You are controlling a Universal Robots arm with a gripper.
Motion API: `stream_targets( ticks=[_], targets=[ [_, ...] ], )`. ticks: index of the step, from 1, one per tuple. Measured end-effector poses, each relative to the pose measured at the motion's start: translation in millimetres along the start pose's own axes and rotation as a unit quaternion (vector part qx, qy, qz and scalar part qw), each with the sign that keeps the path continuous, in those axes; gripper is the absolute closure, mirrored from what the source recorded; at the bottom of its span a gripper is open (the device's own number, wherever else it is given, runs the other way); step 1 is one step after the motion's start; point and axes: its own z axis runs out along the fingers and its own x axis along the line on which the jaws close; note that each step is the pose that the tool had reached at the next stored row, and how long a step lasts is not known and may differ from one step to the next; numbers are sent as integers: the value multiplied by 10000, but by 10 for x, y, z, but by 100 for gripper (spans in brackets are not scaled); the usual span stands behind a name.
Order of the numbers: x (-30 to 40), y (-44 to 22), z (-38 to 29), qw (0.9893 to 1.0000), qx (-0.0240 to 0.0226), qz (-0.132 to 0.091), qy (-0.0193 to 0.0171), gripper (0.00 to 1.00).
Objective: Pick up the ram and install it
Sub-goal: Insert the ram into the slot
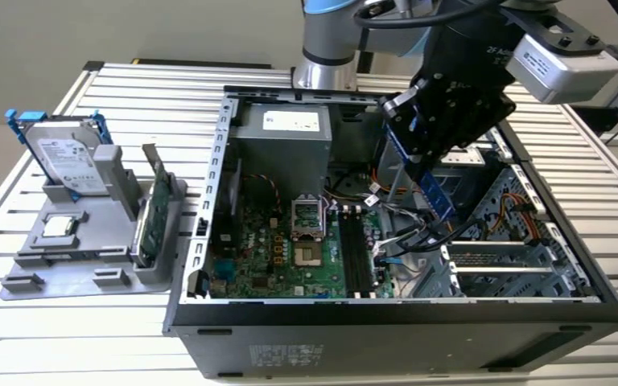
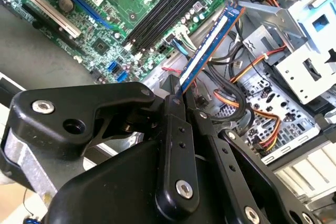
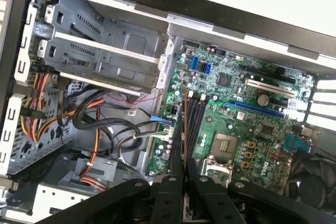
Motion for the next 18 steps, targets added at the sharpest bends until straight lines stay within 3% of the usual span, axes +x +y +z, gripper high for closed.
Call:
stream_targets(
  ticks=[18],
  targets=[
    [0,0,0,9985,19,540,1,100]
  ],
)
